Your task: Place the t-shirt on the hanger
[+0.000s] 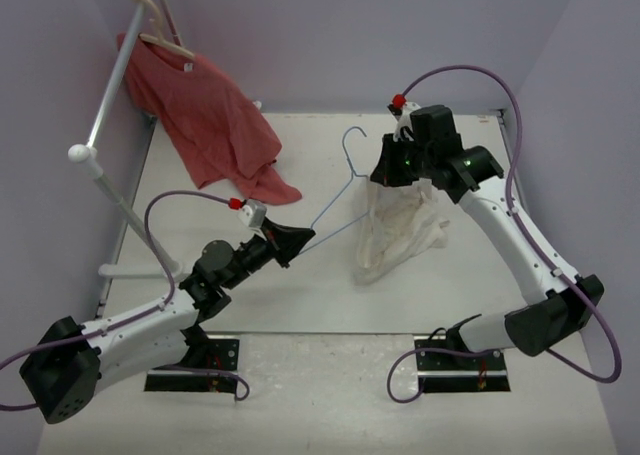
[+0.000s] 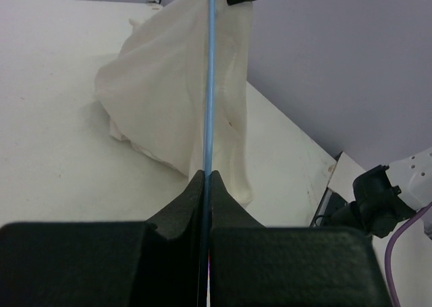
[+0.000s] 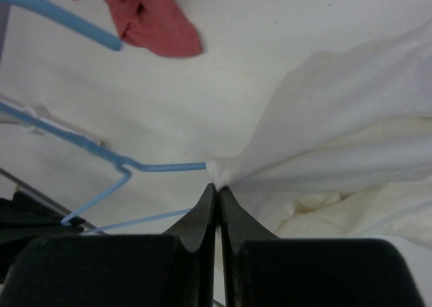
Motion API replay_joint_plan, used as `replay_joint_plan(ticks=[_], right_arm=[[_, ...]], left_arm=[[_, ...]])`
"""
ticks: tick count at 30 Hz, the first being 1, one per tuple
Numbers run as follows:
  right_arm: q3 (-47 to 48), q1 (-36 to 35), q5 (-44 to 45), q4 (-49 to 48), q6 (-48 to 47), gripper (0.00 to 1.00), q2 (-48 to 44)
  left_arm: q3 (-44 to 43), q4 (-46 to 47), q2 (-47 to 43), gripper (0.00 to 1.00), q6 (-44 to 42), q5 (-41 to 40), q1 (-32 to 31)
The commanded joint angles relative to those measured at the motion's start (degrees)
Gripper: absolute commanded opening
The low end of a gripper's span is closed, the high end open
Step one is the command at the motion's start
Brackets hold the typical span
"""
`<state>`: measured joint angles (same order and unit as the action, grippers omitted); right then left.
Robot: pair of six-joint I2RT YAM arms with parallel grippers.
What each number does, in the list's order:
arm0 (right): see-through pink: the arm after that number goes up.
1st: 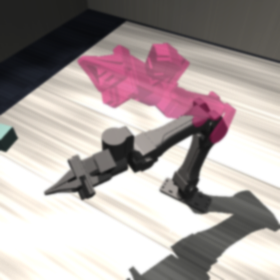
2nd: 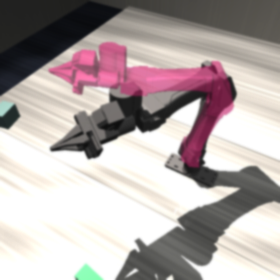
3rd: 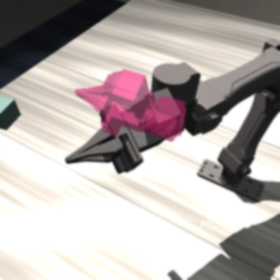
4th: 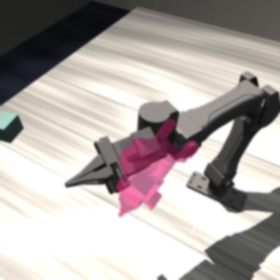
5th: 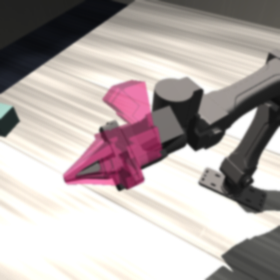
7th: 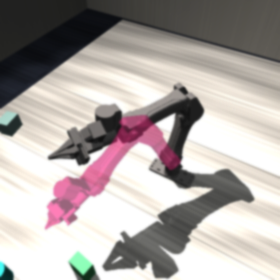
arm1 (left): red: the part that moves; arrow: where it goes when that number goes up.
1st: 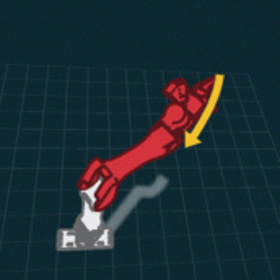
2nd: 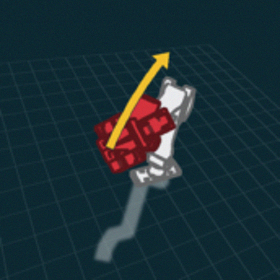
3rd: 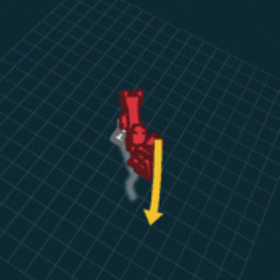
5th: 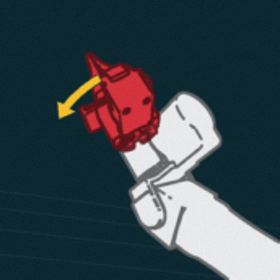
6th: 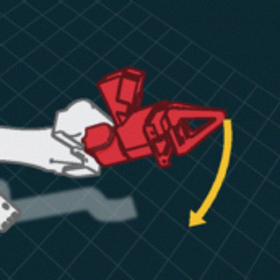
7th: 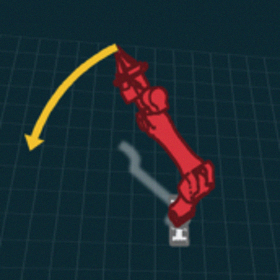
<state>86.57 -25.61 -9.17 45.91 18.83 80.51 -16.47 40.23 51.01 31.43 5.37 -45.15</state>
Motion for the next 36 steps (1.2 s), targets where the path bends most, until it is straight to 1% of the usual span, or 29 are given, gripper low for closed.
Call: replay_joint_plan(ticks=[1,3,5,8,10,13,15,17,18,19,21,24,26,27,28,30,32,35,36], right_arm=[[5.2,-1.9,-12.6,-2.0,-0.7,0.0,-5.1],[7.8,-1.8,-13.7,-1.1,-0.7,0.0,-5.7],[10.1,-1.8,-13.9,0.5,-1.2,0.0,-5.6],[11.3,-1.8,-16.1,1.2,-1.0,0.0,-5.8],[9.8,-1.8,-19.2,-0.4,0.4,0.0,-6.9],[5.6,-1.8,-18.6,-3.0,1.2,0.0,-7.1],[2.0,-2.0,-20.0,-4.5,2.0,0.0,-6.2],[-1.9,-2.6,-20.7,-6.3,2.7,0.0,-5.0],[-3.3,-3.2,-21.8,-7.6,3.5,0.0,-4.7],[-3.1,-3.8,-22.1,-8.1,4.1,0.0,-4.8],[-1.6,-4.8,-21.9,-8.6,4.3,0.0,-5.4],[0.3,-5.1,-17.0,-7.1,4.7,0.04,-6.8],[-1.2,-5.1,-12.5,-7.0,3.9,0.1,-8.3],[-2.4,-5.1,-10.9,-7.3,3.6,0.15,-8.7],[-3.9,-5.1,-9.5,-7.7,3.2,0.2,-9.2],[-6.9,-5.0,-7.5,-8.9,1.8,0.25,-9.8],[-9.5,-5.0,-5.2,-9.1,0.4,0.33,-9.8],[-12.0,-5.0,-2.4,-9.3,-2.5,0.42,-10.5],[-12.9,-5.0,-1.8,-9.5,-3.0,0.42,-10.8]], left_arm=[[-4.5,10.0,1.9,0.0,-3.8,1.2,-0.2],[-6.5,8.3,3.0,0.0,-5.5,3.0,-0.1],[-7.8,7.1,3.8,0.0,-6.3,2.7,-0.1],[-6.5,9.5,3.8,0.0,-6.1,-0.3,-0.2],[-6.1,11.6,3.4,0.0,-5.7,-3.3,-0.2],[-7.1,12.1,2.9,0.0,-6.1,-6.1,-0.2],[-7.3,12.9,2.6,0.0,-6.5,-7.2,-0.2],[-8.0,13.4,3.2,0.0,-6.6,-5.5,-0.1],[-8.5,13.7,3.8,0.0,-6.6,-2.3,-0.1],[-8.7,14.2,4.7,0.0,-6.3,0.7,-0.1],[-8.4,15.2,7.0,0.0,-5.5,4.1,-0.2],[-4.4,21.3,8.3,0.0,-3.1,5.0,-0.2],[1.2,27.0,7.4,0.0,-1.7,3.5,-0.2],[2.6,28.3,6.8,0.0,-1.2,2.9,-0.2],[3.1,28.0,6.0,0.0,-0.9,2.4,-0.2],[4.6,27.3,4.3,0.0,-0.5,2.0,-0.2],[5.7,27.2,2.5,0.0,-0.2,1.5,-0.2],[7.0,27.3,1.2,0.0,-0.8,0.6,-0.2],[7.5,27.4,0.9,0.0,-0.9,0.4,-0.2]])
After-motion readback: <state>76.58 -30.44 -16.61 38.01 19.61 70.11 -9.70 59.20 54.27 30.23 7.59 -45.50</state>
